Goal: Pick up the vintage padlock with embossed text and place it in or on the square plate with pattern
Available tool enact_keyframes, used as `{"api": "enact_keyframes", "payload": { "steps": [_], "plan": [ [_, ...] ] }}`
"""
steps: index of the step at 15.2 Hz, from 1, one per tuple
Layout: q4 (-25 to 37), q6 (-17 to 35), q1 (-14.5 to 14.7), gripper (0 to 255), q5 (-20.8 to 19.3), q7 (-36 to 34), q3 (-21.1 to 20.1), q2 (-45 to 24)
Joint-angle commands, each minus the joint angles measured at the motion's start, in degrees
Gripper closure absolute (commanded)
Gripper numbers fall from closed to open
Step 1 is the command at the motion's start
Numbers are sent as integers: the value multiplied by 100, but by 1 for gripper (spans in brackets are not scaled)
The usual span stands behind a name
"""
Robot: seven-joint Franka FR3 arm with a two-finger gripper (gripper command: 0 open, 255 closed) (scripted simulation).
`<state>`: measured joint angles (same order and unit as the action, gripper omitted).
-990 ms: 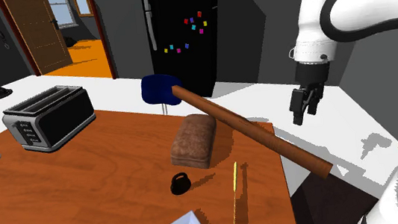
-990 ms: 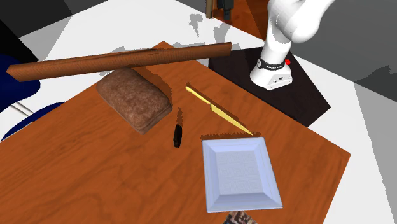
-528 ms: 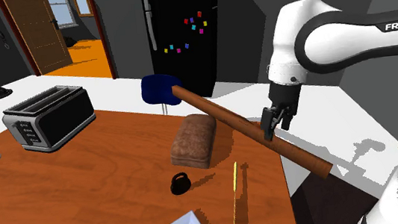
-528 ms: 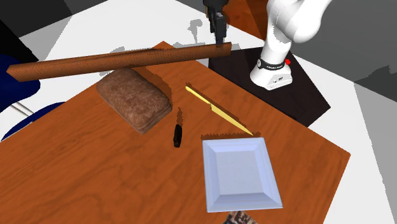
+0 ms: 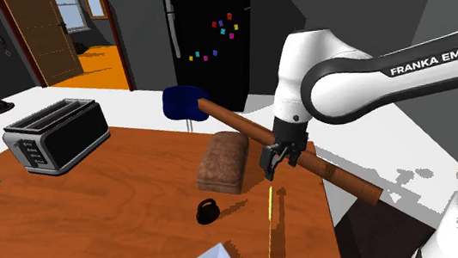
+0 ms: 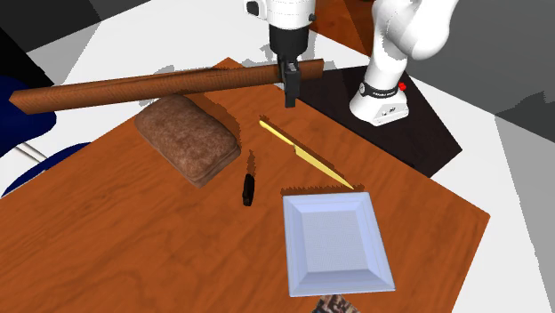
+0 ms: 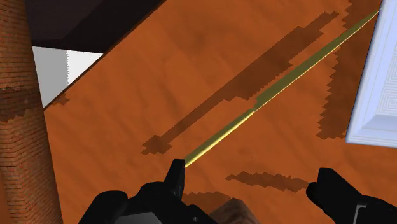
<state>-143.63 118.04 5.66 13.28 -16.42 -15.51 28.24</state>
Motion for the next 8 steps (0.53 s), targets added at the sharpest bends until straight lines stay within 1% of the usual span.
{"api": "enact_keyframes", "payload": {
  "steps": [1,5,8],
  "plan": [
    [106,402,24,0,11,-246,-223,-325],
    [432,1123,-1,0,-167,-786,-649,-1068],
    [758,1599,-55,0,-488,-1282,-953,-1672]
  ]
}}
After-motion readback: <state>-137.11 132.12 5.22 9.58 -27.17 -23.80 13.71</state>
